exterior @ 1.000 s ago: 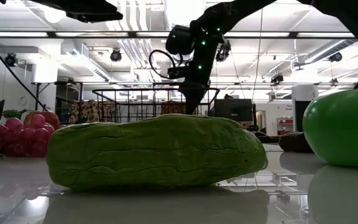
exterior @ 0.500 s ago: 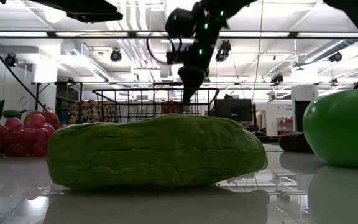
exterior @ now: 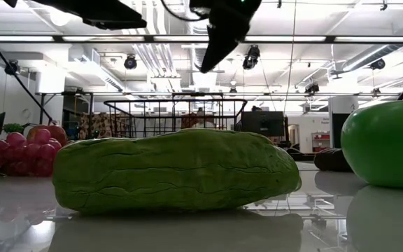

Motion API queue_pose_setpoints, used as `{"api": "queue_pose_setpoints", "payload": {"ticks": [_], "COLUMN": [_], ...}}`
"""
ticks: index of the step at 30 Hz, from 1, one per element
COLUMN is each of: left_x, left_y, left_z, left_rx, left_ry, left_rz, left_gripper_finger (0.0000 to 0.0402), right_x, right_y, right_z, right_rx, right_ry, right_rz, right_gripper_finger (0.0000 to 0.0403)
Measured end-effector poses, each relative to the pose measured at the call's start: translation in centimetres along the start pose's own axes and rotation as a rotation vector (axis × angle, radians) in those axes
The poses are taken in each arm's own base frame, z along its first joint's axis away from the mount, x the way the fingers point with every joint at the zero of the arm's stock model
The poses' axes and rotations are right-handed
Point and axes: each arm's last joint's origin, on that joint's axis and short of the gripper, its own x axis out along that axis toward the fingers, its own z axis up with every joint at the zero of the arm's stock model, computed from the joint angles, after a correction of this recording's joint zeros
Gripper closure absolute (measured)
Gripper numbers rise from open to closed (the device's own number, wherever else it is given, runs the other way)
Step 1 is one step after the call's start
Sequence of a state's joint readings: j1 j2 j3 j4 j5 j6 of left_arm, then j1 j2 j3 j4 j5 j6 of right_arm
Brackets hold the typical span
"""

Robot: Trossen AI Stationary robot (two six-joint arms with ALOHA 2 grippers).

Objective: Build produce basket
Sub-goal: Put the dark red apple into the wire basket

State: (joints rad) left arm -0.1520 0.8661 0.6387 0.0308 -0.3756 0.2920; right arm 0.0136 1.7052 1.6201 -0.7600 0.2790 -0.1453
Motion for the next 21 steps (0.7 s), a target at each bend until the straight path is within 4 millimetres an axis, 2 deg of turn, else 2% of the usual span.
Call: {"api": "queue_pose_setpoints", "payload": {"ticks": [7,15,21], "left_x": [0.5,0.8,1.0], "left_y": [-0.2,-0.3,-0.3], "left_z": [0.1,0.3,0.5], "left_rx": [-0.015,-0.064,-0.155], "left_ry": [0.002,-0.013,-0.008], "left_rz": [-0.001,0.003,-0.001], "left_gripper_finger": [0.0070,0.0070,0.0070], "right_x": [-0.4,-0.6,-0.4], "right_y": [3.1,3.8,4.0], "right_z": [-2.9,-7.6,-10.3], "right_rx": [-0.003,0.040,0.061], "right_ry": [-0.204,-0.415,-0.551], "right_rz": [0.099,0.091,0.066], "right_gripper_finger": [0.0188,0.0188,0.0188]}}
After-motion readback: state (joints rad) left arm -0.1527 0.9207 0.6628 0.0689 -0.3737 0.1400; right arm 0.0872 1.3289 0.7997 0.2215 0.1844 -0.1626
